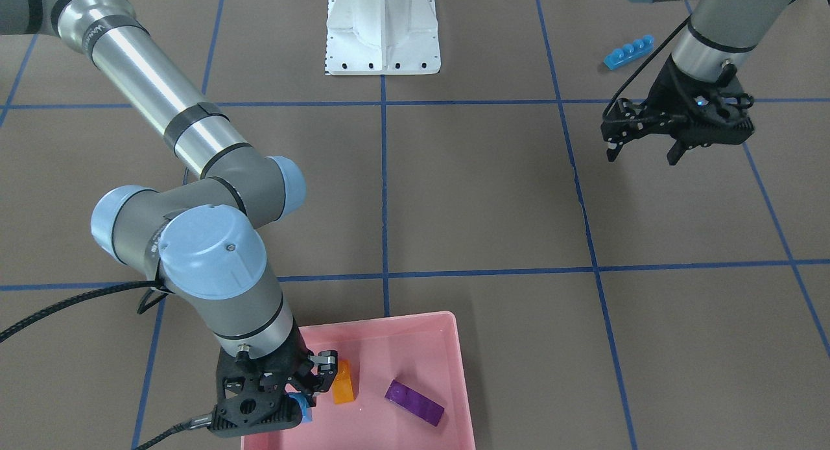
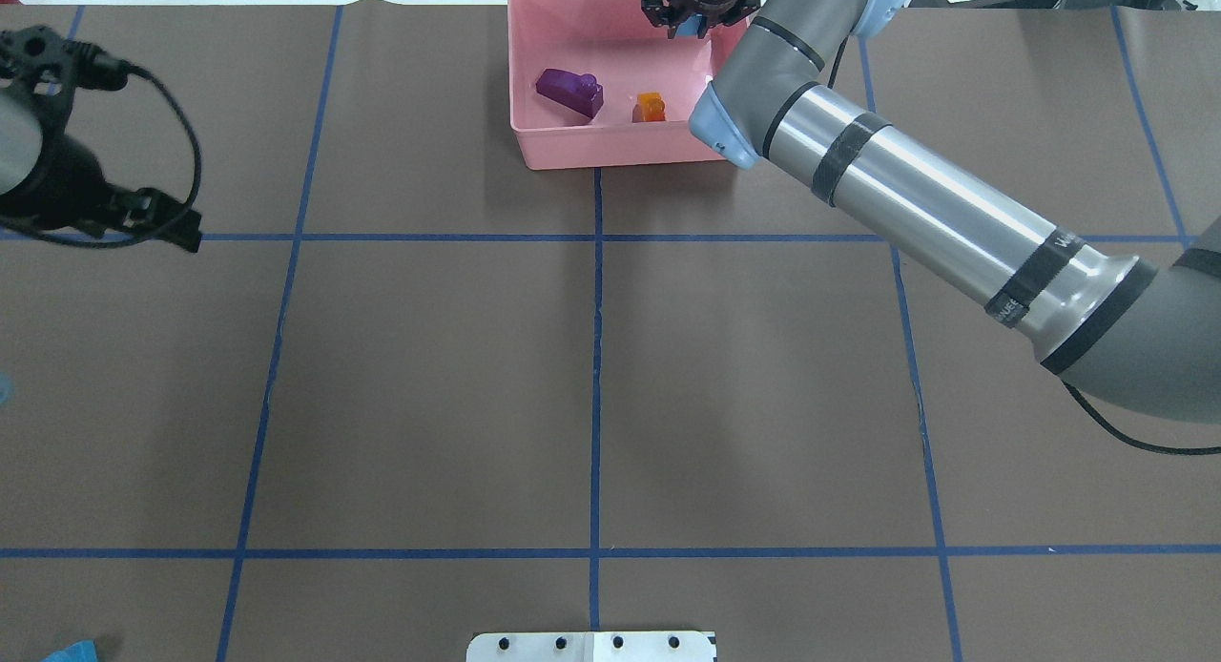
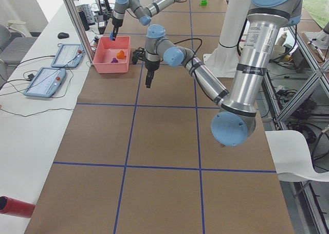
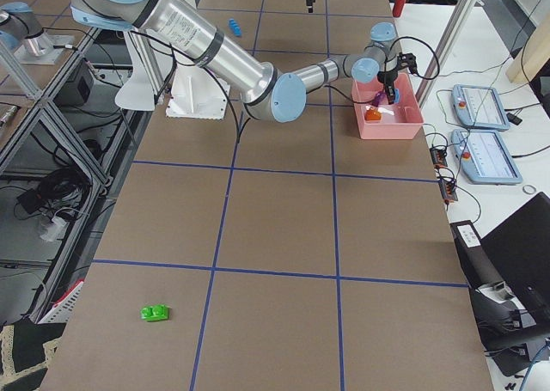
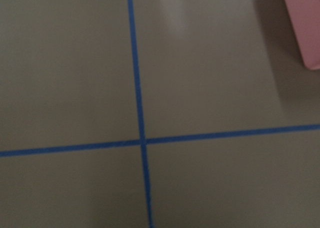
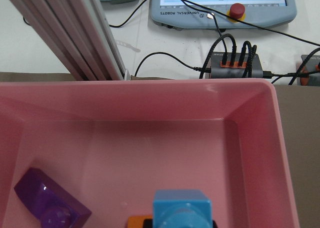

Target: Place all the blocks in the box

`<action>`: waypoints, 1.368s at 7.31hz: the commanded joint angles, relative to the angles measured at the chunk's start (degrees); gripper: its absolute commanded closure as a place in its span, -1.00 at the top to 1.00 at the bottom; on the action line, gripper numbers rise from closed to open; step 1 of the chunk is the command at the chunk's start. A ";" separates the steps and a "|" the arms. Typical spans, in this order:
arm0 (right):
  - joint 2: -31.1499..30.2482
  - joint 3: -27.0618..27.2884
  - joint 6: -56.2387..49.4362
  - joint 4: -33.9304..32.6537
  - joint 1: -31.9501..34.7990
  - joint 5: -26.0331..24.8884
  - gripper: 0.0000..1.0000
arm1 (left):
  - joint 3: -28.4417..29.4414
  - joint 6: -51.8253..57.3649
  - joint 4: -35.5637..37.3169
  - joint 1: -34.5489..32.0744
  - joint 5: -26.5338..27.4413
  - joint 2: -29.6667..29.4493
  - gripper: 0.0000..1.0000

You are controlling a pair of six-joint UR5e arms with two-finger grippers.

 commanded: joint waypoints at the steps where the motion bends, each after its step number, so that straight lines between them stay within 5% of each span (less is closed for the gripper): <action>1: 0.86 -2.35 3.11 2.51 -0.97 -2.14 0.97 | -7.84 6.83 -5.15 2.77 -0.07 16.23 1.00; 3: 1.12 -2.27 3.03 2.52 -0.71 -2.14 0.99 | -7.69 5.26 -20.33 6.99 0.55 28.47 1.00; 6: 0.43 1.30 2.33 -0.18 1.31 0.30 0.99 | -7.69 4.55 -27.67 21.29 6.42 37.46 1.00; 8: -4.47 16.89 -1.95 -18.73 3.25 5.40 0.99 | -7.34 -3.22 -39.06 29.01 8.87 46.14 1.00; 10: -10.87 30.36 -8.11 -31.63 3.60 6.11 0.99 | -6.55 -16.65 -41.76 44.89 19.91 47.51 1.00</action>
